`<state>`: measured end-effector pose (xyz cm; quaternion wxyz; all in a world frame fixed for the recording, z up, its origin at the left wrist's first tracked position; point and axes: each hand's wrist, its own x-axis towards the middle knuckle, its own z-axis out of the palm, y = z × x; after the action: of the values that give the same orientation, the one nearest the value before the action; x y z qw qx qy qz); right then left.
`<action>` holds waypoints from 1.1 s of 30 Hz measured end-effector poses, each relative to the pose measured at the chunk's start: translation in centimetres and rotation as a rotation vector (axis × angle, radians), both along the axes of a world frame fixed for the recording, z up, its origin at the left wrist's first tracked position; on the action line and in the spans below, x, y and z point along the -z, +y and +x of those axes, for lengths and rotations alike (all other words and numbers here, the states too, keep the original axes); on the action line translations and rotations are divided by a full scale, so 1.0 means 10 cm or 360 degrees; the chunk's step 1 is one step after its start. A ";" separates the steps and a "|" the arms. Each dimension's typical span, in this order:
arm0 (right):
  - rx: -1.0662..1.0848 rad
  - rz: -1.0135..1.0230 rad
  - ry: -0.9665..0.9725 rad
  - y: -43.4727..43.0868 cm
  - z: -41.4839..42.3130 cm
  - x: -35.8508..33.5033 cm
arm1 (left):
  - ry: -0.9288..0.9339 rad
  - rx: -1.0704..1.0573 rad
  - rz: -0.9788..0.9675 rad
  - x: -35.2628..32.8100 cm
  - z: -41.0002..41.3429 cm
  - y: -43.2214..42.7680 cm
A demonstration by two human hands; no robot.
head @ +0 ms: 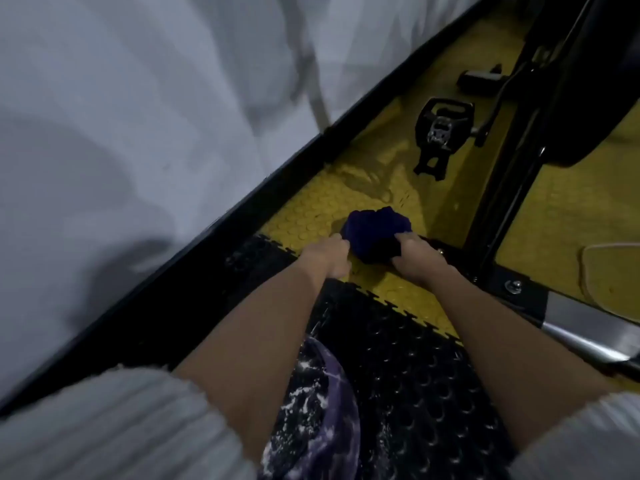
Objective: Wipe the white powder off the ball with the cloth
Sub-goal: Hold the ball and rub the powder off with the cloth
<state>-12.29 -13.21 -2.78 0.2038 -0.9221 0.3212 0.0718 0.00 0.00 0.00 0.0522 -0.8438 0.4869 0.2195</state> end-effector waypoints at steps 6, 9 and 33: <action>-0.0019 -0.0071 0.0210 -0.19 0.21 0.16 | 0.0029 0.0079 0.0125 0.24 0.05 -0.38; -0.0080 -0.0265 0.0176 -0.19 0.18 0.32 | 0.0002 0.0061 0.0240 0.34 0.13 -0.46; -0.0098 0.0065 -0.0758 0.61 -0.13 -0.47 | 0.0178 -0.0102 -0.0821 -0.61 0.03 0.68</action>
<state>-13.58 -7.12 1.89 0.2902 -0.9180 0.2343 -0.1350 0.32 6.84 6.08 -0.1986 -0.8308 0.5019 0.1360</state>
